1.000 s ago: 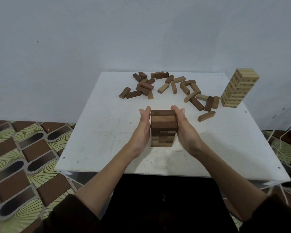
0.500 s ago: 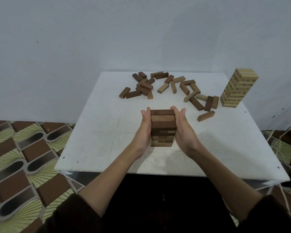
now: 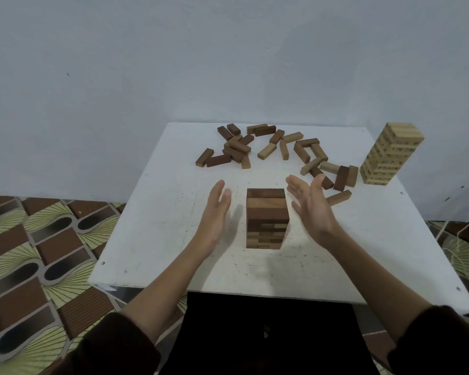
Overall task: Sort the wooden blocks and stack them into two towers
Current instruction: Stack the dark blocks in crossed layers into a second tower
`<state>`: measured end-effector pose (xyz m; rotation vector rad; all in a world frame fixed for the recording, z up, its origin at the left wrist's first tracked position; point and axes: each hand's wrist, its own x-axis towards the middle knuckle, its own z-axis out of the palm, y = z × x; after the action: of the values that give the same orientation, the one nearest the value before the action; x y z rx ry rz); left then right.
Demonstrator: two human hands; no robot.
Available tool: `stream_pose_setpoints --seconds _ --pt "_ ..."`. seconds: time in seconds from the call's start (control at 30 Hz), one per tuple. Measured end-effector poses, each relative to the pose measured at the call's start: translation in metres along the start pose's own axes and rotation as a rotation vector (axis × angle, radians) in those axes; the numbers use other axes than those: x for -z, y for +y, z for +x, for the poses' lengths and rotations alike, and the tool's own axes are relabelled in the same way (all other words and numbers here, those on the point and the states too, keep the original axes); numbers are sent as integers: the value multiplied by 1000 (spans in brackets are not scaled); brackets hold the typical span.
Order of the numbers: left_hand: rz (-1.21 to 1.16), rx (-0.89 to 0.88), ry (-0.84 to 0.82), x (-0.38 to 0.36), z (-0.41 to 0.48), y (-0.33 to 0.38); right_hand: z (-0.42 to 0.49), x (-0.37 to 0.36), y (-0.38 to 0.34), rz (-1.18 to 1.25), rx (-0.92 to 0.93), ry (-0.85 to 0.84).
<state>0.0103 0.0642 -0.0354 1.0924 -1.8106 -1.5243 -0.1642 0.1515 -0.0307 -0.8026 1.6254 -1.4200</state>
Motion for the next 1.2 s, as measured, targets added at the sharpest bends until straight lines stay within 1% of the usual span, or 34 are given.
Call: stream_pose_setpoints --seconds 0.07,0.1,0.17,0.23,0.3,0.4,0.5,0.57,0.7,0.8,0.9,1.03,1.2 --pt "38 -16 78 9 12 -17 18 6 -2 -73 0 16" --pt "53 -22 105 11 16 -25 25 8 -2 -147 4 12" --pt "120 -67 148 15 29 -37 42 11 -2 -389 44 -29" --pt "281 -113 171 18 49 -40 63 9 -5 -613 103 -70" --pt "433 -161 178 21 70 -40 82 3 -11 -736 168 -109" --pt "602 -287 211 29 104 -39 113 -9 -19 -927 285 -193" --pt "815 -422 198 36 136 -37 137 -24 -28 -1046 407 -297" --pt "971 -443 160 41 152 -35 150 -34 -30 -1112 455 -339" --pt "1180 -426 10 45 167 -41 170 -46 -28 -1235 519 -386" --pt "1231 -383 -2 47 171 -46 176 -51 -30 -1322 544 -441" --pt "1202 -326 36 46 176 -44 177 -54 -25 -1383 556 -468" --pt "1185 -297 101 46 184 -40 173 -54 -19 -1379 543 -482" --pt "1151 -269 174 49 200 -36 169 -45 -19 -1269 504 -451"
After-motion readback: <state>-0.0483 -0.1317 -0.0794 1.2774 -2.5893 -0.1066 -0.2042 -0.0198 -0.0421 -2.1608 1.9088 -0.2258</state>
